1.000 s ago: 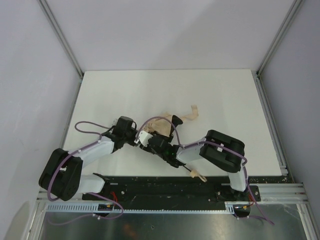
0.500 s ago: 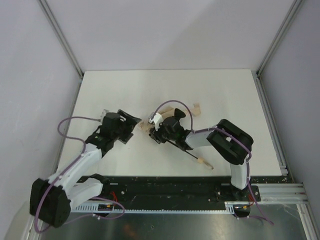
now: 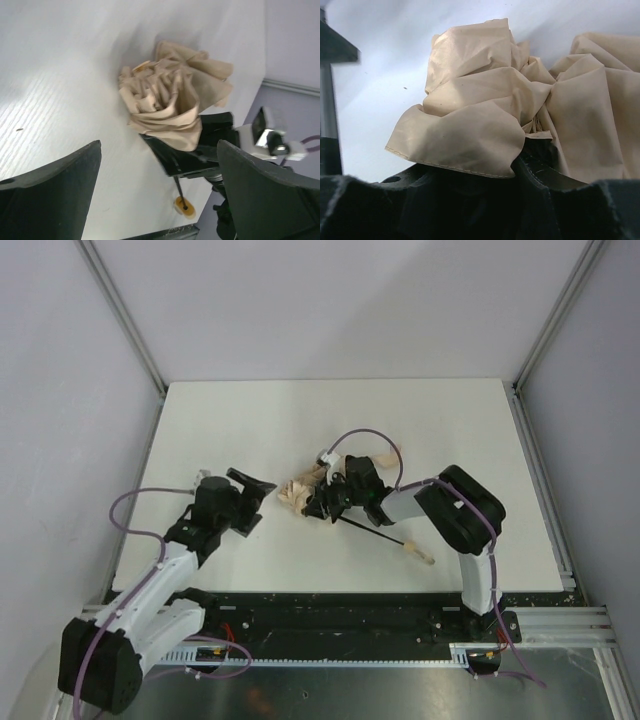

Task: Put away the umbrella

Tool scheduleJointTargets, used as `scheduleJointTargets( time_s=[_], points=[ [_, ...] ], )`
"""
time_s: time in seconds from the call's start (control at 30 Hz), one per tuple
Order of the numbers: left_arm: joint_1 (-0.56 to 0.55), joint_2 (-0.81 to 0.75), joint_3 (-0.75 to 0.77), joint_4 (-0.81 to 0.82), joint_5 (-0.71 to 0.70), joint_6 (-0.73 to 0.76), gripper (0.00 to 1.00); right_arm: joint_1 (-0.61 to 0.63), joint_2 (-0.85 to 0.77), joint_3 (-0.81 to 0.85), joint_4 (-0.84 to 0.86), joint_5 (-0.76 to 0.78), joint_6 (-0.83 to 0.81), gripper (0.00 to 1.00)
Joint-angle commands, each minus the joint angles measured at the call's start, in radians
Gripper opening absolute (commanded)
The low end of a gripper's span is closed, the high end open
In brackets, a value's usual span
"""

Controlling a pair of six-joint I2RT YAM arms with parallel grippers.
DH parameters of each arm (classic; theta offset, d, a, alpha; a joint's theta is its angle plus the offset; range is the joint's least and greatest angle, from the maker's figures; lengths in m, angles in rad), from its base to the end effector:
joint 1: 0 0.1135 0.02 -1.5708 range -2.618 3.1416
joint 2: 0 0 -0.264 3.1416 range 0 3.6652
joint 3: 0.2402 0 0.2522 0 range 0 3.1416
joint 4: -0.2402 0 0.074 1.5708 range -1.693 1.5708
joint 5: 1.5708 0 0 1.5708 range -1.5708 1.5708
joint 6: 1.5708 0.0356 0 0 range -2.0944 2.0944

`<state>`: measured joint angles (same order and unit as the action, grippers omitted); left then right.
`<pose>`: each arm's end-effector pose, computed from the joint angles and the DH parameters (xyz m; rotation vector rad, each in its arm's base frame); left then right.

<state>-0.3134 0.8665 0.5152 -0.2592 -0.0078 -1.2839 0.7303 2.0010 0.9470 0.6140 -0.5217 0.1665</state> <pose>0.1804 -0.0582 0.2239 -1.0889 2.0550 -0.8614 0.2848 0.2788 0.1255 -0.9219 1.9100 1.0782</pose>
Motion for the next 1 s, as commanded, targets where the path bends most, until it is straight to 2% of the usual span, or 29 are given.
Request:
scheduleJointTargets(
  time_s=[0.0, 0.2, 0.37, 0.43, 0.67, 0.77, 0.97],
  points=[
    [-0.033, 0.069, -0.042, 0.089, 0.06, -0.078, 0.99, -0.013, 0.11, -0.028, -0.099, -0.163, 0.23, 0.0],
    [-0.115, 0.201, -0.061, 0.219, 0.017, -0.157, 0.99, -0.035, 0.166, -0.023, -0.017, -0.22, 0.35, 0.0],
    [-0.141, 0.364, -0.055, 0.358, 0.015, -0.207, 1.0, -0.041, 0.185, -0.022, 0.003, -0.238, 0.37, 0.0],
    [-0.15, 0.428, -0.051, 0.38, 0.013, -0.221, 0.99, -0.041, 0.186, -0.022, 0.011, -0.242, 0.374, 0.0],
    [-0.203, 0.567, -0.061, 0.413, -0.126, -0.285, 0.96, -0.042, 0.184, -0.015, 0.011, -0.276, 0.361, 0.0],
    [-0.207, 0.636, -0.058, 0.452, -0.155, -0.289, 0.88, -0.042, 0.187, -0.008, 0.0, -0.288, 0.348, 0.0],
    [-0.213, 0.697, -0.099, 0.555, -0.164, -0.273, 0.62, -0.041, 0.195, 0.019, -0.073, -0.306, 0.282, 0.0]
  ],
)
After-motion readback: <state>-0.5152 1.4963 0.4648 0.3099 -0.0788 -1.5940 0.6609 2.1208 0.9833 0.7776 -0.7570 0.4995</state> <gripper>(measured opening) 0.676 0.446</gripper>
